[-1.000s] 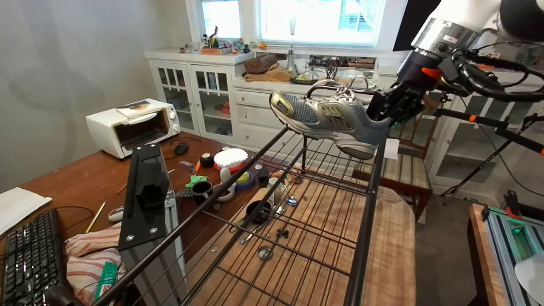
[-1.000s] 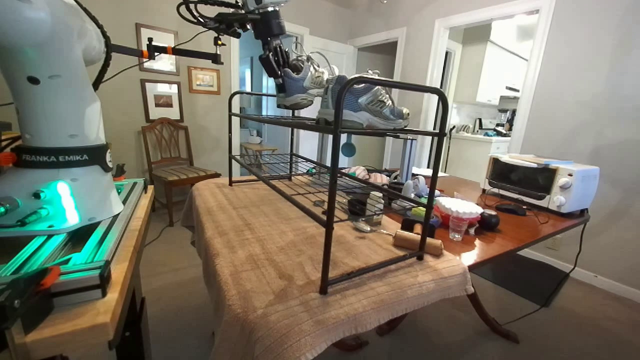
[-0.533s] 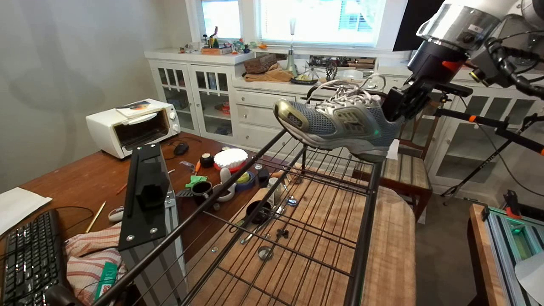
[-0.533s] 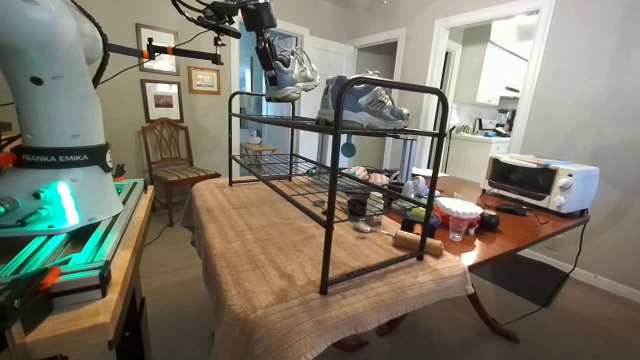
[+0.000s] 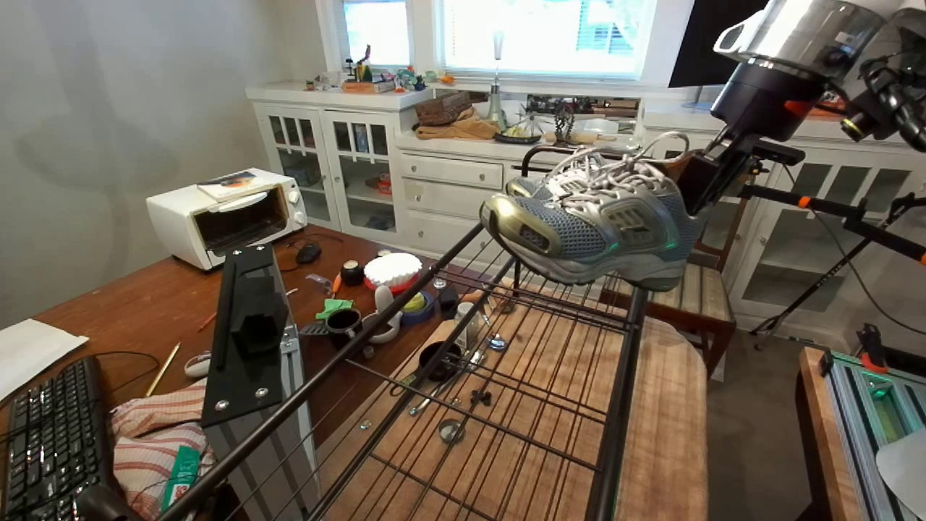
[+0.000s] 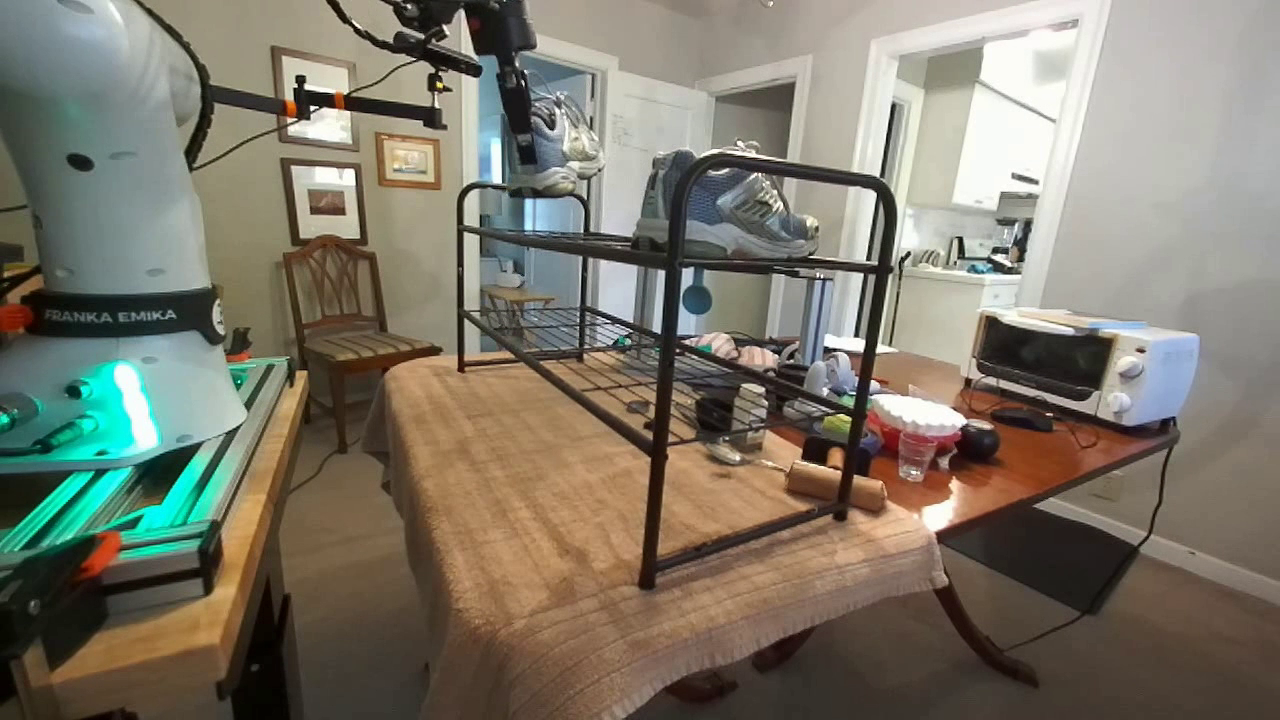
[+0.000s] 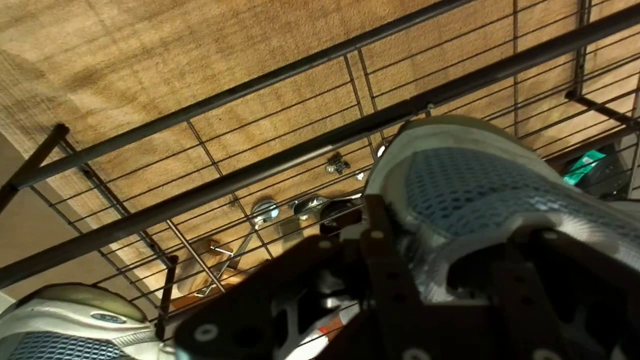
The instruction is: Put the shoe on the left on the middle rack
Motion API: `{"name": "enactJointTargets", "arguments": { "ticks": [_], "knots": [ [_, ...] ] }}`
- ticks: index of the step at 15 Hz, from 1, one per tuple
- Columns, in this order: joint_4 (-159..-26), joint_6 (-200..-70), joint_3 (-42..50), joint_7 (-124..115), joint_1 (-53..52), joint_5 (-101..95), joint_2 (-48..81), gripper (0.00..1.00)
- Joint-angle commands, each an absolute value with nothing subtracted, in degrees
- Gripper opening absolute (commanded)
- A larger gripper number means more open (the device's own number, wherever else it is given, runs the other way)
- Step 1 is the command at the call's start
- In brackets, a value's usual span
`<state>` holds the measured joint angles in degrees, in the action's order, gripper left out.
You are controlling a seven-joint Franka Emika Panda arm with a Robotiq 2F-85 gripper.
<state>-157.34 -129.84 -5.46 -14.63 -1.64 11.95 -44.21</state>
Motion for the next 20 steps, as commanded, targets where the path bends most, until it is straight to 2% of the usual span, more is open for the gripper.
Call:
{"name": "enactJointTargets", "arguments": {
  "ticks": [1, 20],
  "knots": [
    [-157.23, -126.57, -4.77, -10.55, -3.59, 11.07, -46.48, 0.03],
    [-157.74, -119.80, -4.41, 6.63, -8.06, 3.35, -43.91, 0.03]
  ]
}}
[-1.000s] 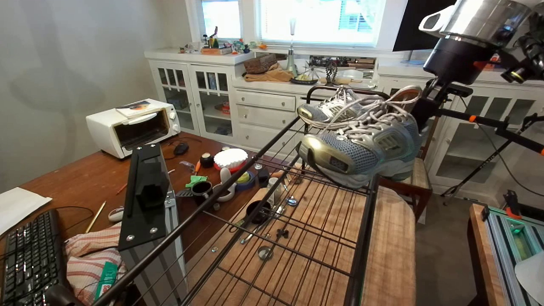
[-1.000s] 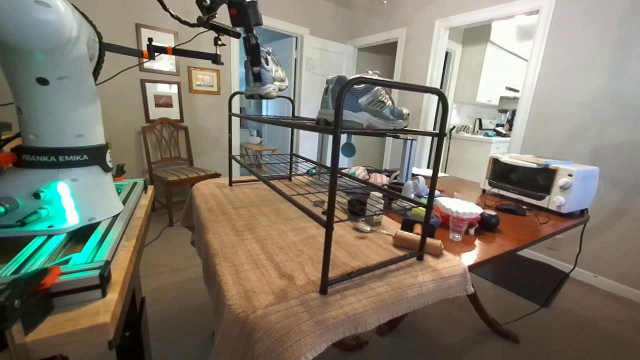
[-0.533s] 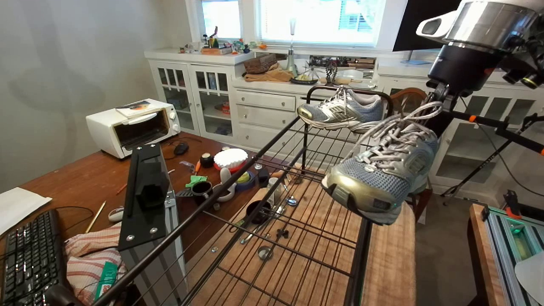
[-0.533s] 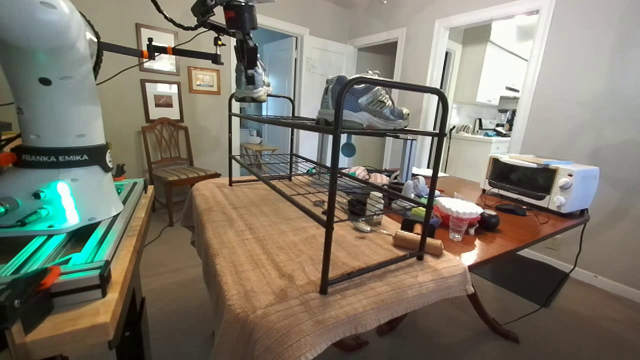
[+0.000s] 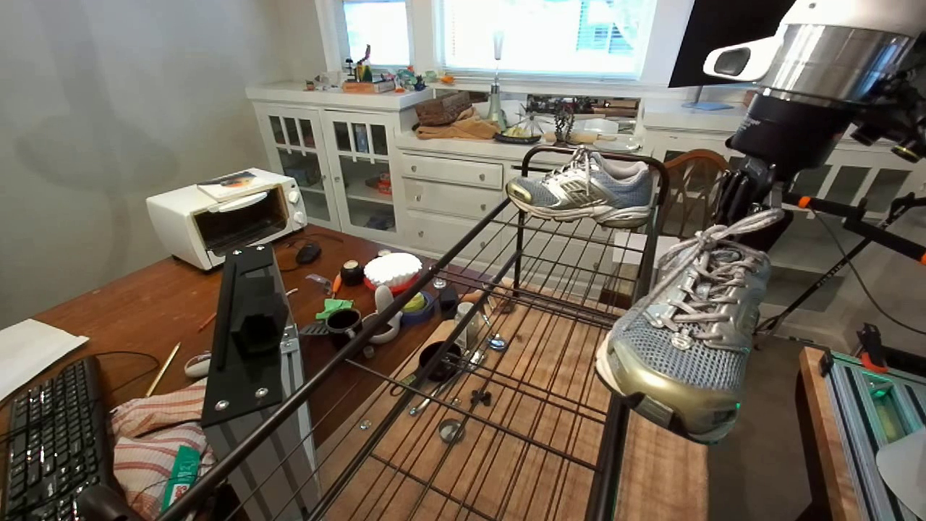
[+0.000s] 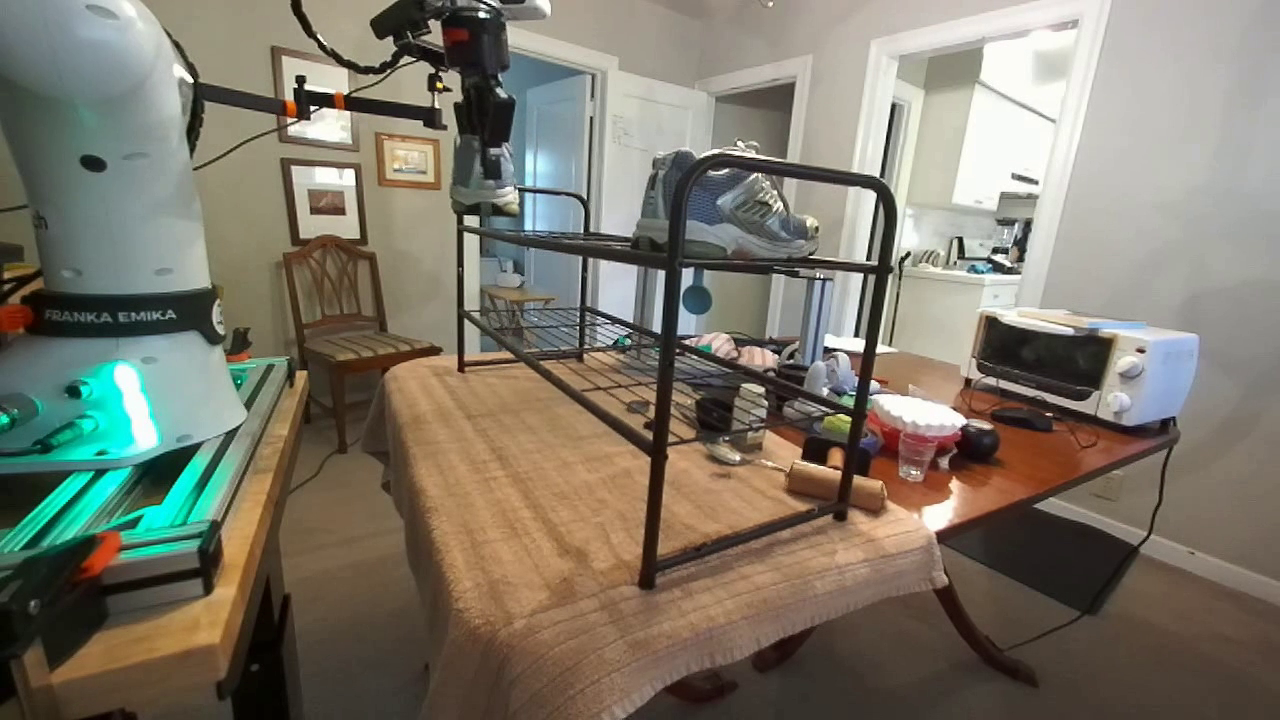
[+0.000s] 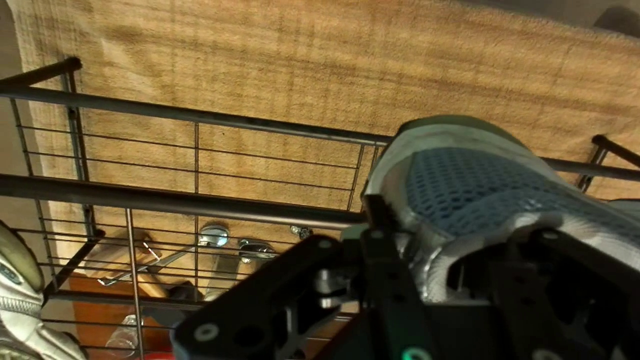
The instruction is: Put the shoe on the left on the middle rack
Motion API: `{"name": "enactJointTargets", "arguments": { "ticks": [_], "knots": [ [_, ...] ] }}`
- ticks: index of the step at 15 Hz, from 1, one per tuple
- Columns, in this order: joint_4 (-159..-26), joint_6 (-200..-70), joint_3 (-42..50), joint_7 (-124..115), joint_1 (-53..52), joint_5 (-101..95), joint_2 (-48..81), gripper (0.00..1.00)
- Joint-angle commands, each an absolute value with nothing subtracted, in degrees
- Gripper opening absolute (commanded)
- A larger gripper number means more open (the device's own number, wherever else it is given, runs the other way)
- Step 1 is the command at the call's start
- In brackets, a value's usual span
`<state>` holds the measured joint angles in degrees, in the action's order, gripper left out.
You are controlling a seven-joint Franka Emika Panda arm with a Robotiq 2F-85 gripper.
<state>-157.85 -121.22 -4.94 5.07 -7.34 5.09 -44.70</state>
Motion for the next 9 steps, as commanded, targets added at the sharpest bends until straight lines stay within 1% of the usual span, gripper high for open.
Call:
{"name": "enactJointTargets", "arguments": {
  "ticks": [1, 9],
  "knots": [
    [-157.84, -120.14, -4.58, 7.03, -7.92, 2.54, -43.46, 0.03],
    [-157.97, -121.56, -5.22, 8.65, -7.94, -2.53, -38.24, 0.03]
  ]
}}
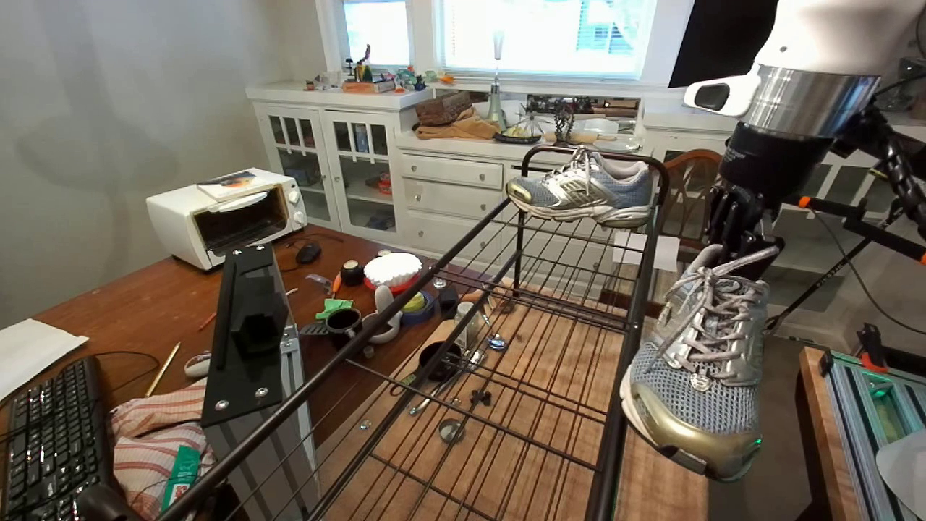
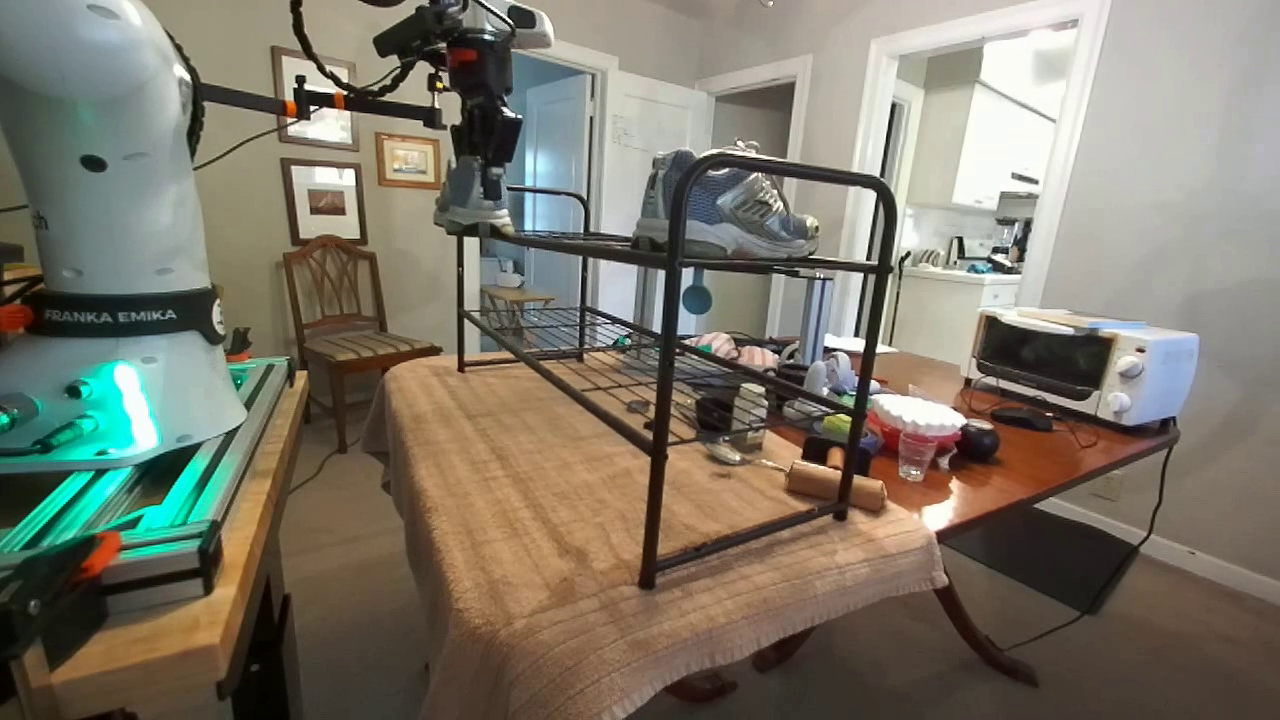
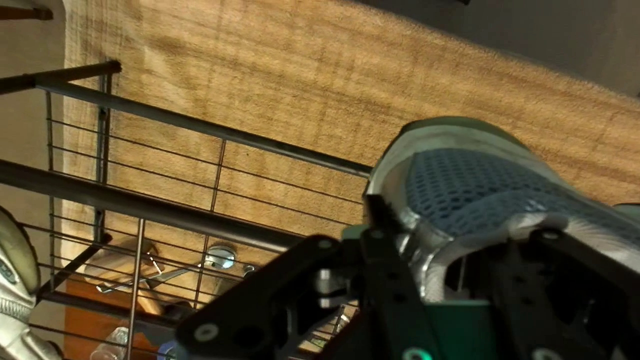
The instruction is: Put the shoe on the left on the middle rack
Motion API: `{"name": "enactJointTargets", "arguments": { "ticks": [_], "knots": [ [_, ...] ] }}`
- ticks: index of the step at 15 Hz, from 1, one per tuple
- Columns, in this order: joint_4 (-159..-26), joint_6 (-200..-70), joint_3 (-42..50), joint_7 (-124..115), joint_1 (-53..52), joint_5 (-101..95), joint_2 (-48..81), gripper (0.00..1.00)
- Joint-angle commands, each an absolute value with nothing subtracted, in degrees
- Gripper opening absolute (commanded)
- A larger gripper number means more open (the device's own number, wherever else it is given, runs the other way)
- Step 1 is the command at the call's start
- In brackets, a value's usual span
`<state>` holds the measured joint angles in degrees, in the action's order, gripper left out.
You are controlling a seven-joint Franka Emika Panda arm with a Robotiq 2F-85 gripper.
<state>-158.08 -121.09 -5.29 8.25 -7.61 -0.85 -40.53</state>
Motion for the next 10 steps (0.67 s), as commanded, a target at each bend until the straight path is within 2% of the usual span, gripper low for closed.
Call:
{"name": "enactJointTargets", "arguments": {
  "ticks": [1, 10],
  "knots": [
    [-157.97, -121.60, -5.23, 8.40, -7.85, -2.74, -37.49, 0.03],
    [-158.06, -121.90, -5.32, 8.42, -7.73, -4.03, -31.02, 0.03]
  ]
}}
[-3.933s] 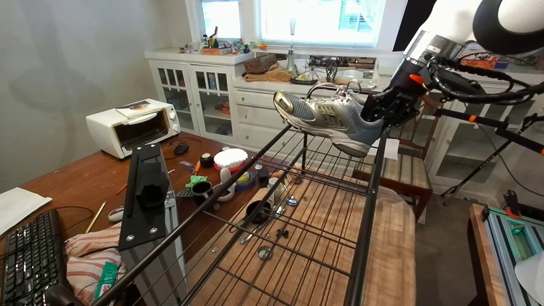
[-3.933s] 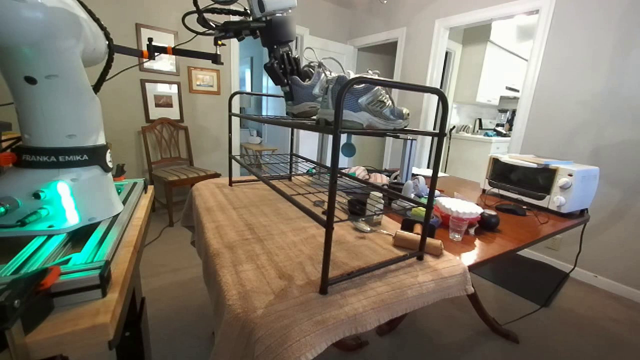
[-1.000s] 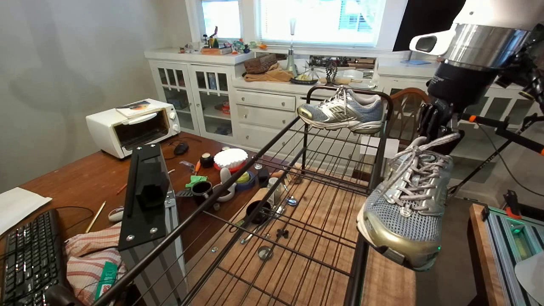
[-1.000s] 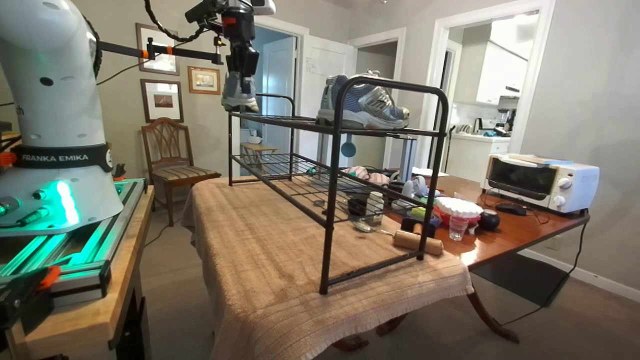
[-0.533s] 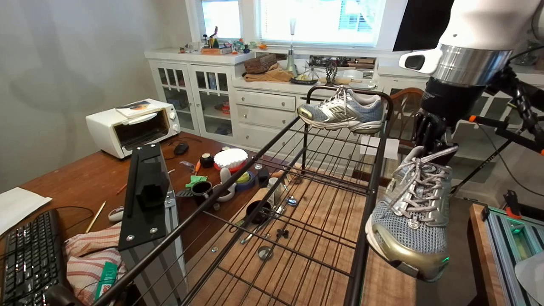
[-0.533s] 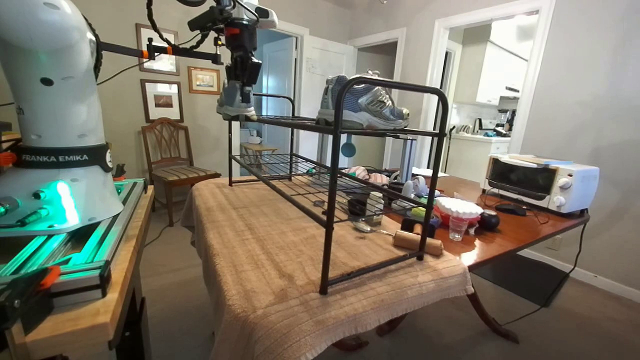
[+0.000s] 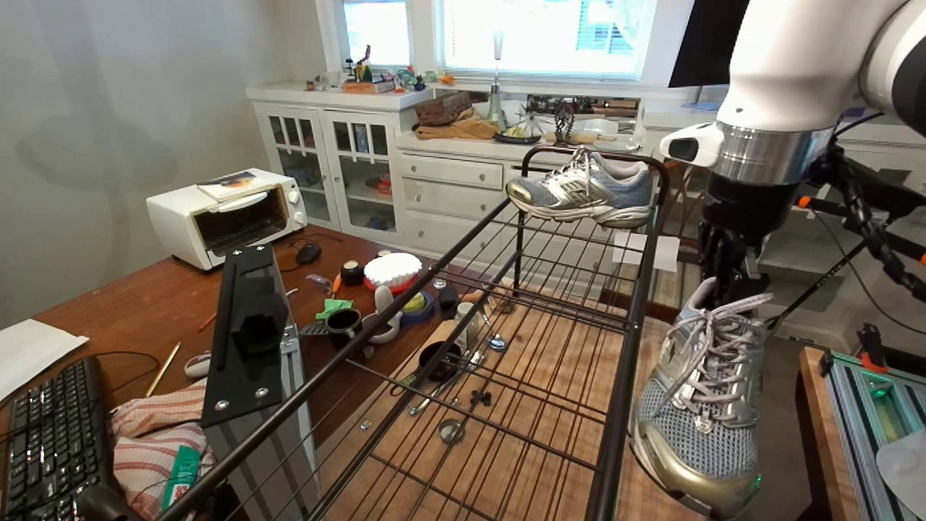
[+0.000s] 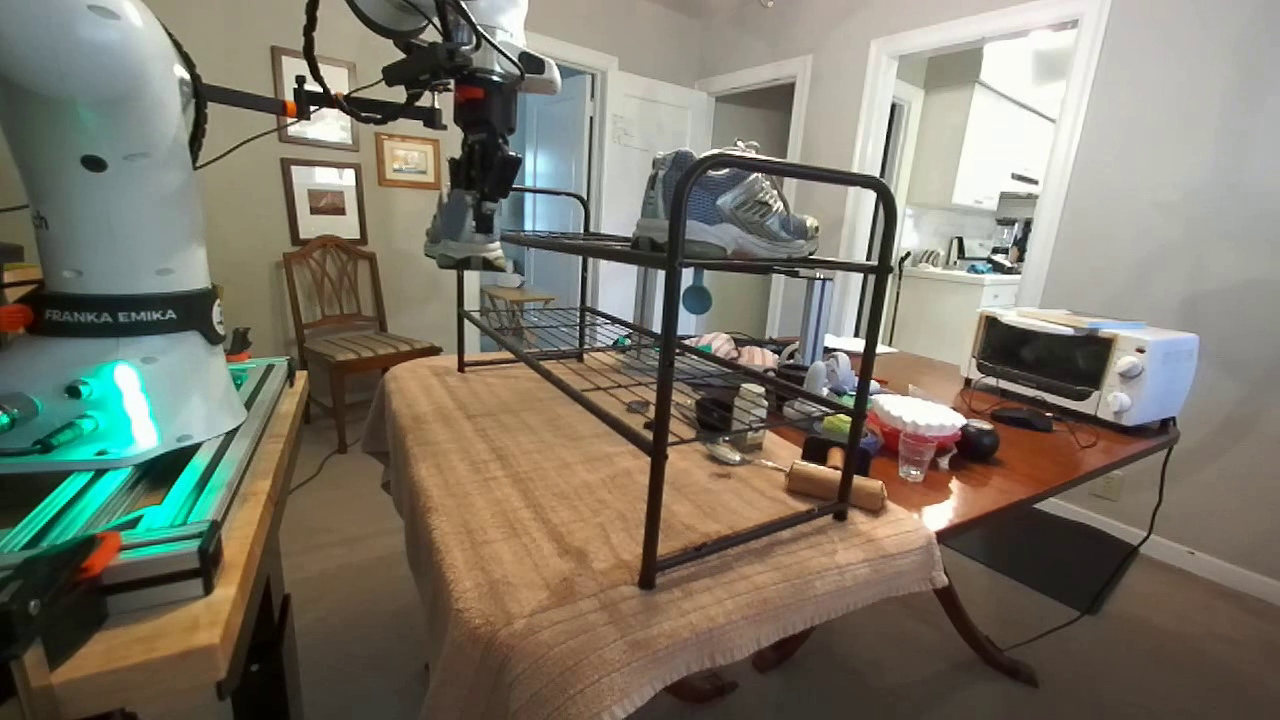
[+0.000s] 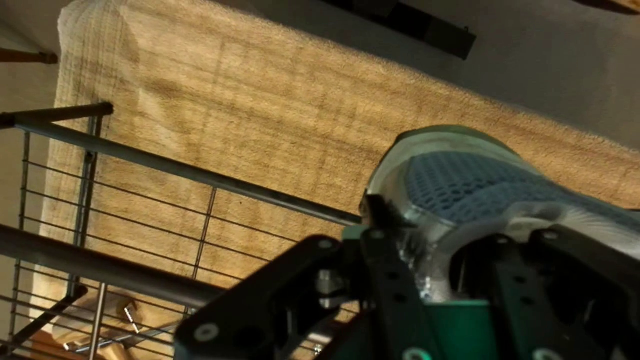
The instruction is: Put the shoe on the left on the middle rack
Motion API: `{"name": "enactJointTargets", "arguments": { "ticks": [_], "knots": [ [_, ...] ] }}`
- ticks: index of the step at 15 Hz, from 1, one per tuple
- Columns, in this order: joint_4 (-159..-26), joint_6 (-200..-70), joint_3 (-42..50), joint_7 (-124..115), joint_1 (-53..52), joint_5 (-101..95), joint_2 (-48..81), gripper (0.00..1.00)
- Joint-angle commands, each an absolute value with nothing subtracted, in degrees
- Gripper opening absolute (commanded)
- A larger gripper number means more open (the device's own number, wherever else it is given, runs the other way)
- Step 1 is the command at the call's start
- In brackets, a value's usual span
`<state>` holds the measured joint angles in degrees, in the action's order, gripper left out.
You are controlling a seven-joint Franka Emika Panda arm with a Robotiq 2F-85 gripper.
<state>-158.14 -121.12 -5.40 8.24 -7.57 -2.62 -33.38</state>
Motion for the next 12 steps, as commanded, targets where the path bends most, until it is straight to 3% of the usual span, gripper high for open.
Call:
{"name": "enactJointTargets", "arguments": {
  "ticks": [1, 12],
  "knots": [
    [-158.07, -122.34, -5.39, 7.85, -7.47, -4.36, -30.30, 0.03],
    [-158.04, -126.13, -4.62, 7.54, -7.64, -2.72, -24.99, 0.03]
  ]
}}
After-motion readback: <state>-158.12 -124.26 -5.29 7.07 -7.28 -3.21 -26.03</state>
